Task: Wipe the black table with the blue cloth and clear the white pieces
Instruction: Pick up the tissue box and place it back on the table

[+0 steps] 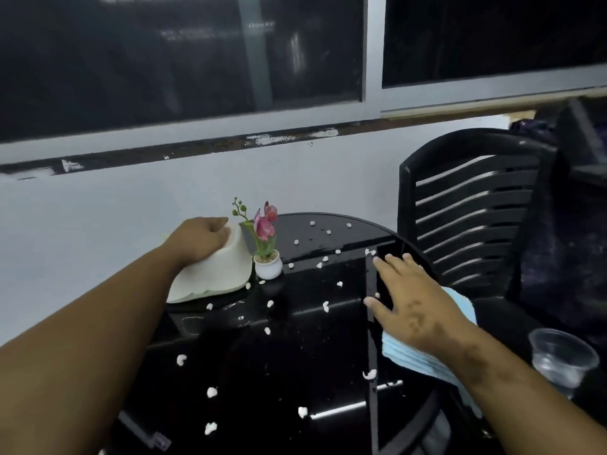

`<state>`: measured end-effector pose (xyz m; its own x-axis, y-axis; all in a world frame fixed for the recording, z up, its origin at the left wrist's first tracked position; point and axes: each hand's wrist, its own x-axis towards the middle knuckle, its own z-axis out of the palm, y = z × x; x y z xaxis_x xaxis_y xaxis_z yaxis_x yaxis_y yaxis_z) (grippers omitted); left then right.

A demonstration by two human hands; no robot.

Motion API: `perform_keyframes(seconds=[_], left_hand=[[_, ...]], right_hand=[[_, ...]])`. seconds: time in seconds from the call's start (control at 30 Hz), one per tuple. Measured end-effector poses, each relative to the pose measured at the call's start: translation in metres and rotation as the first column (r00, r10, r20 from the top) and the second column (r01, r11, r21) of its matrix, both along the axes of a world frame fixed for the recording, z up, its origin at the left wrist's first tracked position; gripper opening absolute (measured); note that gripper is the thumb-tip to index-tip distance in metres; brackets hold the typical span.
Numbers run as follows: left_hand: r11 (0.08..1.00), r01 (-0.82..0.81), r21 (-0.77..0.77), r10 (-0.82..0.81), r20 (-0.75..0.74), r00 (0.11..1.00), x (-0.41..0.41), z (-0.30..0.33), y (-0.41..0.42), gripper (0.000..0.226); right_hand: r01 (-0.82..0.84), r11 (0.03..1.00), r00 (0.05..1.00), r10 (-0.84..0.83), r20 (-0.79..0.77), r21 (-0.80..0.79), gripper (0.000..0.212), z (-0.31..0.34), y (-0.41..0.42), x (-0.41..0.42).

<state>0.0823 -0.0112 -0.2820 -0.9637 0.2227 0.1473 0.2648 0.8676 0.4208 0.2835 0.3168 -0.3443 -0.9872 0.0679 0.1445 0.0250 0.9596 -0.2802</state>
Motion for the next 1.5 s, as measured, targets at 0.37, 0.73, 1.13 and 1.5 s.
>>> perform_keyframes(seconds=[0.37,0.73,1.13,1.5], left_hand=[[0.998,-0.007,0.066,0.007,0.003,1.000,-0.006,-0.004,-0.001,0.051],[0.999,0.012,0.051,-0.011,-0.016,1.000,-0.005,-0.003,0.000,0.027],[0.999,-0.008,0.032,0.009,-0.026,1.000,-0.008,-0.004,-0.001,0.050],[1.000,0.004,-0.001,-0.004,-0.057,0.998,-0.013,-0.007,0.000,0.050]], right_hand=[[-0.481,0.868,0.846,0.496,0.197,-0.123,0.072,0.019,-0.086,-0.126],[-0.563,0.818,0.826,0.553,-0.111,-0.116,0.050,-0.001,-0.110,-0.161],[-0.449,0.873,0.889,0.415,-0.191,-0.192,0.047,0.022,-0.079,-0.202],[-0.236,0.920,0.960,0.171,-0.220,-0.312,0.043,0.027,-0.017,-0.283]])
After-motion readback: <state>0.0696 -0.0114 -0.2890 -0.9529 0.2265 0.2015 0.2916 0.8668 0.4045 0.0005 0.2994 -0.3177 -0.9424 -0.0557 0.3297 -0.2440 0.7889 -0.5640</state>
